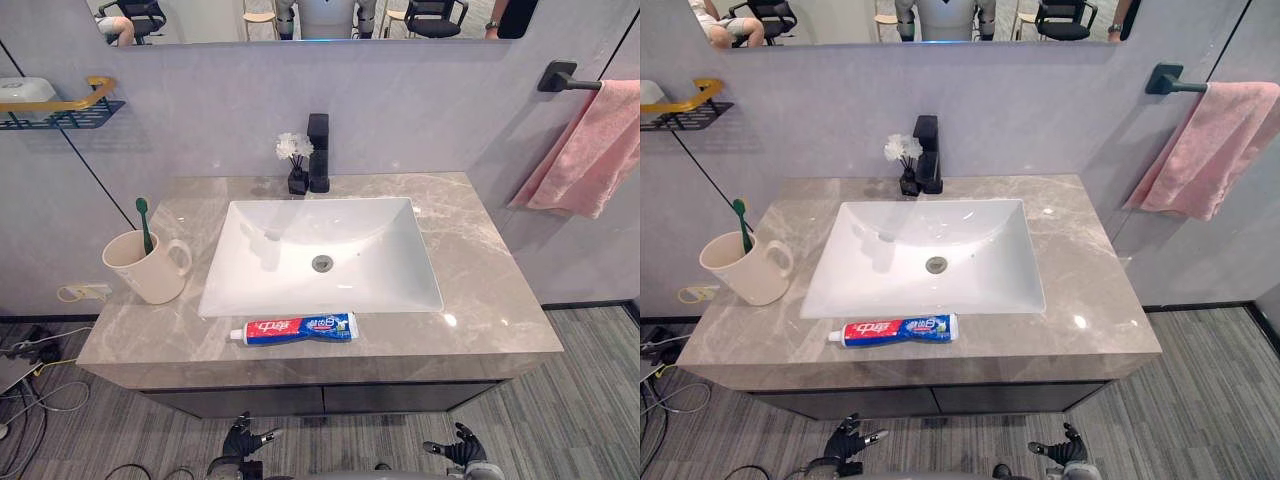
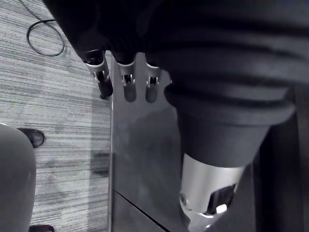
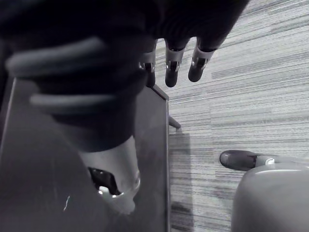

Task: Organize washtable

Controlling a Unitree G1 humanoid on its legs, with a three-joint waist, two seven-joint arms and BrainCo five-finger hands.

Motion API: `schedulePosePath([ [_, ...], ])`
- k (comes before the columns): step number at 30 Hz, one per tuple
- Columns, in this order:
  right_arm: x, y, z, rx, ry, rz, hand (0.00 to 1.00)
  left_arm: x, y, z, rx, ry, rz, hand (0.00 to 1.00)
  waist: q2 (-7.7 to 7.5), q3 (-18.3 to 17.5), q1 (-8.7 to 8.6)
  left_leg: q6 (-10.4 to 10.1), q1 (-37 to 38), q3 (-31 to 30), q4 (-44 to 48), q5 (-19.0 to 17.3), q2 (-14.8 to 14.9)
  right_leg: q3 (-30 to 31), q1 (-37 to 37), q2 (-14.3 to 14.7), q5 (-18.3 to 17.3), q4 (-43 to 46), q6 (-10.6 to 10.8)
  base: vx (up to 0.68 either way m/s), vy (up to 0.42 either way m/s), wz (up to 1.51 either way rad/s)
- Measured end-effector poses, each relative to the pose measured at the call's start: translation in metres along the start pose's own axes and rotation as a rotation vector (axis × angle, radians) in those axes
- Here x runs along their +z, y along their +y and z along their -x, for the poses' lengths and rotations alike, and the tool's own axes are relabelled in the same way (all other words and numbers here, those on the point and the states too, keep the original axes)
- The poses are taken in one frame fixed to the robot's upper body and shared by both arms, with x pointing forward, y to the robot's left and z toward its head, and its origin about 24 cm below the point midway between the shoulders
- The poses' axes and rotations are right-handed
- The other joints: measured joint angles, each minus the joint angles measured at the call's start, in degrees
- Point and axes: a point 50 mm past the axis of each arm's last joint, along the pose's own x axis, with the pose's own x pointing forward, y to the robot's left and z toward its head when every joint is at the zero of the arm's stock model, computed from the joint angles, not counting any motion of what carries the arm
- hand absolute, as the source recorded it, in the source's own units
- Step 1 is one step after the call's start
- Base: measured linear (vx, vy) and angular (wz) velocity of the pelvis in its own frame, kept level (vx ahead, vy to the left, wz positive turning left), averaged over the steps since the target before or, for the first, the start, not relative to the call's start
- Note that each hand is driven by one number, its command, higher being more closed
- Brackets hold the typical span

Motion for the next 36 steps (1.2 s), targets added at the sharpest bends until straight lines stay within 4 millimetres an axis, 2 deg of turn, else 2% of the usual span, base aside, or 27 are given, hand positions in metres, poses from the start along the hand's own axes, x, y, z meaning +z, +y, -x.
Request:
schedulePosePath([
  [6,-0.020,-0.005,0.003,-0.020,0.089,-0.147,0.00,0.000,-0.002,-0.001,-0.016,0.009,-0.017,0.00,-0.09,0.0,0.00,0.2,0.0,-0.4,-1.3,0.8,-0.2,-1.3,-0.1,-0.5,-0.2,0.0,0.2,0.00,0.000,0.09],
  [14,-0.016,-0.009,0.001,-0.045,0.083,-0.228,0.00,-0.001,0.007,-0.002,0.018,0.022,0.042,0.00,-1.13,0.2,0.14,0.0,-0.3,-3.3,-2.4,2.6,-0.5,-4.7,0.3,-1.1,-0.2,0.0,0.3,-0.02,-0.004,0.19],
  [19,-0.010,-0.021,-0.002,-0.075,0.063,-0.240,0.00,-0.008,0.033,0.001,0.110,0.033,0.116,0.00,-1.19,0.3,0.34,0.3,-0.3,-5.0,-3.6,3.8,-1.0,-6.7,1.0,-1.6,-0.3,-0.2,0.4,-0.06,0.000,0.23],
  [21,-0.007,-0.024,-0.003,-0.085,0.053,-0.249,0.00,-0.007,0.053,0.004,0.174,0.017,0.143,0.00,-1.35,0.3,0.33,0.2,-0.6,-5.7,-3.9,4.1,-1.1,-7.7,0.9,-1.7,-0.8,-0.2,1.0,-0.08,-0.004,0.22],
  [23,-0.008,-0.029,-0.003,-0.095,0.055,-0.244,0.00,0.008,0.085,0.008,0.273,-0.065,0.166,0.00,-1.58,0.1,0.42,0.1,-1.3,-6.4,-4.2,4.3,-1.0,-9.2,0.9,-1.8,-1.1,-0.3,1.0,-0.04,-0.011,0.30],
  [24,-0.008,-0.031,-0.003,-0.099,0.055,-0.243,0.00,0.014,0.092,0.010,0.301,-0.092,0.175,0.00,-1.58,0.1,0.58,0.1,-1.3,-6.5,-4.2,4.4,-1.0,-9.3,0.9,-1.8,-1.1,-0.3,1.0,-0.02,-0.007,0.21],
  [26,-0.008,-0.036,-0.003,-0.110,0.048,-0.239,0.00,0.044,0.119,0.020,0.397,-0.247,0.202,0.00,-1.41,0.0,1.58,0.0,-1.9,-7.0,-4.2,4.4,-1.1,-10.0,1.0,-1.9,-1.3,-0.2,1.0,0.02,0.002,0.14],
  [29,-0.007,-0.039,-0.003,-0.117,0.040,-0.254,0.00,0.078,0.144,0.040,0.496,-0.431,0.222,0.00,-1.20,-0.1,1.94,0.3,-2.2,-7.7,-4.3,4.8,-1.2,-10.7,1.1,-2.1,-1.2,0.0,0.8,0.05,0.009,0.16],
  [30,-0.007,-0.040,-0.002,-0.116,0.032,-0.261,0.00,0.089,0.154,0.050,0.548,-0.499,0.233,0.00,-0.87,-0.4,2.52,0.3,-2.1,-7.7,-4.3,4.8,-1.3,-10.7,1.1,-2.2,-1.2,0.0,0.9,0.06,0.020,0.01],
  [31,-0.007,-0.041,-0.001,-0.115,0.025,-0.264,0.00,0.096,0.158,0.055,0.571,-0.535,0.236,0.00,-0.69,-0.6,3.00,0.3,-2.1,-7.7,-4.4,4.8,-1.4,-10.7,1.1,-2.3,-1.2,0.0,0.9,0.06,0.027,0.03],
  [33,-0.007,-0.041,-0.001,-0.112,0.019,-0.267,0.00,0.128,0.168,0.079,0.646,-0.709,0.227,0.00,-0.37,-1.1,3.39,0.3,-2.0,-7.9,-4.3,4.8,-1.8,-11.2,1.2,-2.7,-1.4,0.0,1.1,0.06,0.033,0.10],
  [36,-0.005,-0.040,-0.001,-0.108,0.008,-0.275,0.00,0.159,0.171,0.107,0.731,-0.882,0.181,0.00,-0.10,-1.2,3.51,0.4,-2.0,-8.4,-4.1,4.8,-2.0,-12.1,1.7,-3.1,-1.4,0.0,1.2,0.00,0.024,0.14],
])
